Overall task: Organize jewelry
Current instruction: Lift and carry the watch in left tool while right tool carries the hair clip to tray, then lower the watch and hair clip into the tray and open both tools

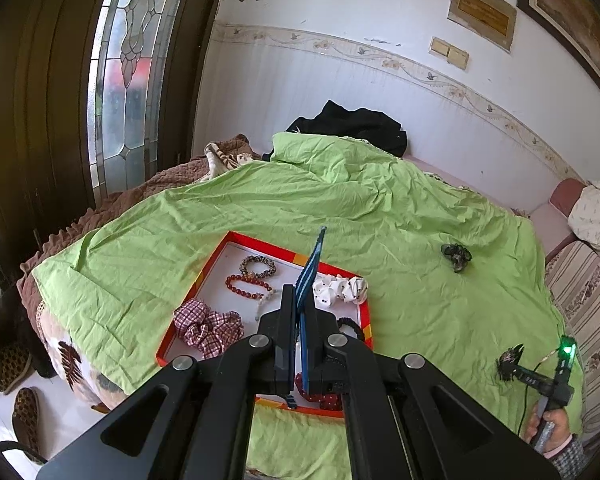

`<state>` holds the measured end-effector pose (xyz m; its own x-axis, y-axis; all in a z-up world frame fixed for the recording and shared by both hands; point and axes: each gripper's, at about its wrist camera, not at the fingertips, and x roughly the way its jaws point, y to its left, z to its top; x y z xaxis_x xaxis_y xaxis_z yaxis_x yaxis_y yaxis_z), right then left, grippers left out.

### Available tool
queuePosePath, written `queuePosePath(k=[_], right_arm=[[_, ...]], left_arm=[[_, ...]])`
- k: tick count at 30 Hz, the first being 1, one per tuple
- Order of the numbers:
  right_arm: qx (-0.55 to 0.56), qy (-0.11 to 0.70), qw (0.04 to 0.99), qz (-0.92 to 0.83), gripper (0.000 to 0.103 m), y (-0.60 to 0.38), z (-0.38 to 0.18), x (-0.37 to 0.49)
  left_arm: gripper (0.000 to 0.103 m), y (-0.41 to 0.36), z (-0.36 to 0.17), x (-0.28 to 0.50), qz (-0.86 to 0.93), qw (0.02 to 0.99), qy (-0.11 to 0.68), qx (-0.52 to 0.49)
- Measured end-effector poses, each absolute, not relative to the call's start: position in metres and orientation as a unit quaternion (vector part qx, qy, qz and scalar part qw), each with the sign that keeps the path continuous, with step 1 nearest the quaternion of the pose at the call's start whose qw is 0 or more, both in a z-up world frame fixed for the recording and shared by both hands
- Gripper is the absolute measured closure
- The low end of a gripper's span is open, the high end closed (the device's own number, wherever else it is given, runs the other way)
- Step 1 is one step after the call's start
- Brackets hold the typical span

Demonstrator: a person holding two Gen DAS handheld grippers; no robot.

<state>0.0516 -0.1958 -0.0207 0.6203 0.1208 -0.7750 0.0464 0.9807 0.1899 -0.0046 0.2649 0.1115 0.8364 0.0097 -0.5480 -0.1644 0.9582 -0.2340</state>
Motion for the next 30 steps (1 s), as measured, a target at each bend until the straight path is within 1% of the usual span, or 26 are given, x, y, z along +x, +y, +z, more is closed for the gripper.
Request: queuePosePath(k=[7,12,16,24,27,30], right_arm=[[0.116,0.421,0.896,0.083,0.063,-0.158,0.019,0.058],[0.119,0.425,0.886,0.143,0.062,-0.107,0.038,0.068],[0.115,0.436,0.872,0.191,0.062,-0.057,0.046,0.080],[0.074,0.468,0.841,0.260,0.062,0.063,0.039,0.112],[0.073,0.484,0.825,0.283,0.062,0.097,0.033,0.128],[0.081,0.506,0.802,0.307,0.062,0.138,0.017,0.152]], left_arm=[[0.102,0.265,0.116,0.004,0.038,0.951,0.281,-0.124],[0.102,0.267,0.121,0.013,0.027,0.953,0.280,-0.110],[0.102,0.270,0.115,0.023,0.018,0.953,0.283,-0.105],[0.102,0.291,0.070,0.042,0.018,0.943,0.305,-0.134],[0.102,0.294,0.047,0.047,0.048,0.938,0.317,-0.134],[0.101,0.297,0.020,0.051,0.058,0.929,0.329,-0.156]])
